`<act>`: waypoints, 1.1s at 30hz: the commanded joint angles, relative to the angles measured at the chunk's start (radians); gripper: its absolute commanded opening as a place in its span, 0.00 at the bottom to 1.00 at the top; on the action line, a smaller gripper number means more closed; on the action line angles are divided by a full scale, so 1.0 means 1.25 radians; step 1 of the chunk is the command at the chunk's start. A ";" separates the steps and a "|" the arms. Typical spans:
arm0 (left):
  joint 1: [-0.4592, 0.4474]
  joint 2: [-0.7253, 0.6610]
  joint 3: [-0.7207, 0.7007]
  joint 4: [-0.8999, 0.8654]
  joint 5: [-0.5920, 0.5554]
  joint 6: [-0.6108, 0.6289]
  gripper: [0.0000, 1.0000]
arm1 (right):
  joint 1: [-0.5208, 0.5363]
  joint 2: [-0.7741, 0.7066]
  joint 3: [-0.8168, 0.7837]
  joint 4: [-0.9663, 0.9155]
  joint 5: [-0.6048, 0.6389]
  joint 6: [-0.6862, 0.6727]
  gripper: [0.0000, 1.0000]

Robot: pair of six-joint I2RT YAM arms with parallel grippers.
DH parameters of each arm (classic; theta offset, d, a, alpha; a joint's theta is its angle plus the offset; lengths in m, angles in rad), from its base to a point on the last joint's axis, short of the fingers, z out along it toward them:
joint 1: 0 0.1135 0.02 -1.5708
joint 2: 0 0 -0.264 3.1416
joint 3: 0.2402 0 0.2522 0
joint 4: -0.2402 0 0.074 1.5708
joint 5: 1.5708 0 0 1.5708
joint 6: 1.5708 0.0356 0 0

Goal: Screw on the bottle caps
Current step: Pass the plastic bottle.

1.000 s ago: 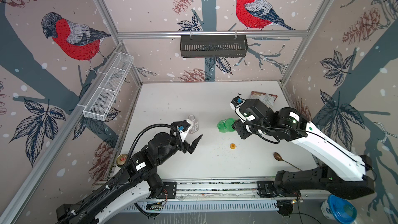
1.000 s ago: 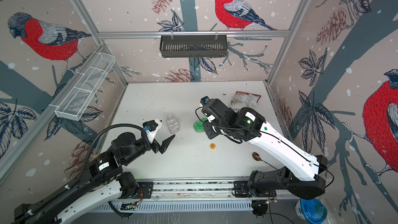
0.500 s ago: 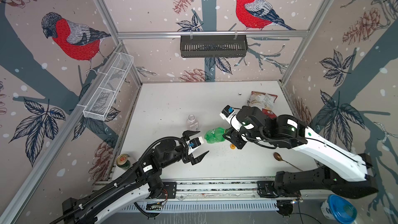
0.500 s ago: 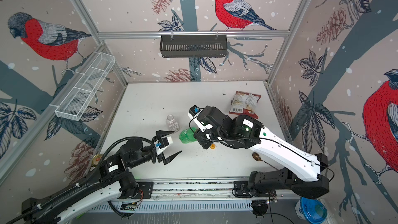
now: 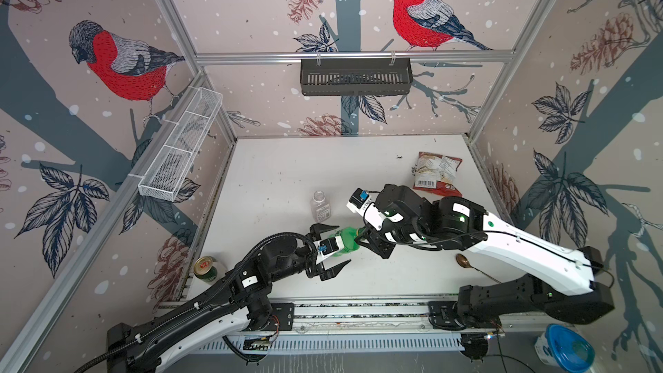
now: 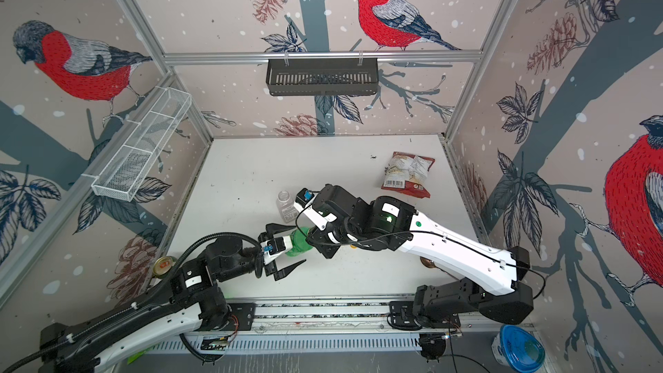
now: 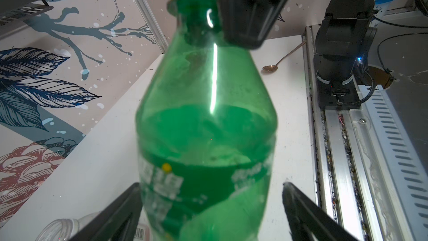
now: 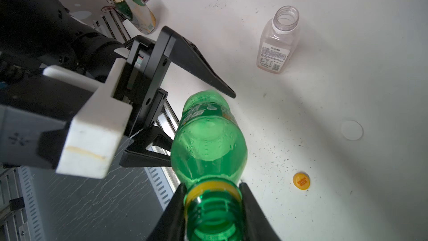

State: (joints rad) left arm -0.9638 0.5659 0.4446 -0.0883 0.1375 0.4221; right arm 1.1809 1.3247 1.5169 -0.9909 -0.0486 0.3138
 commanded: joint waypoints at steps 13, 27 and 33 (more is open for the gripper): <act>-0.019 0.012 0.002 -0.001 0.008 0.002 0.83 | 0.015 0.019 0.004 0.014 0.015 -0.003 0.00; -0.022 -0.028 -0.014 0.000 -0.043 0.010 0.80 | 0.020 0.015 -0.002 0.009 0.020 -0.002 0.00; -0.022 -0.018 -0.009 -0.004 -0.031 0.008 0.80 | 0.025 0.015 -0.003 0.007 0.018 0.002 0.00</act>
State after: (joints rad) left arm -0.9916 0.5381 0.4259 -0.0978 0.0994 0.4229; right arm 1.2083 1.3468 1.5150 -0.9855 -0.0326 0.3141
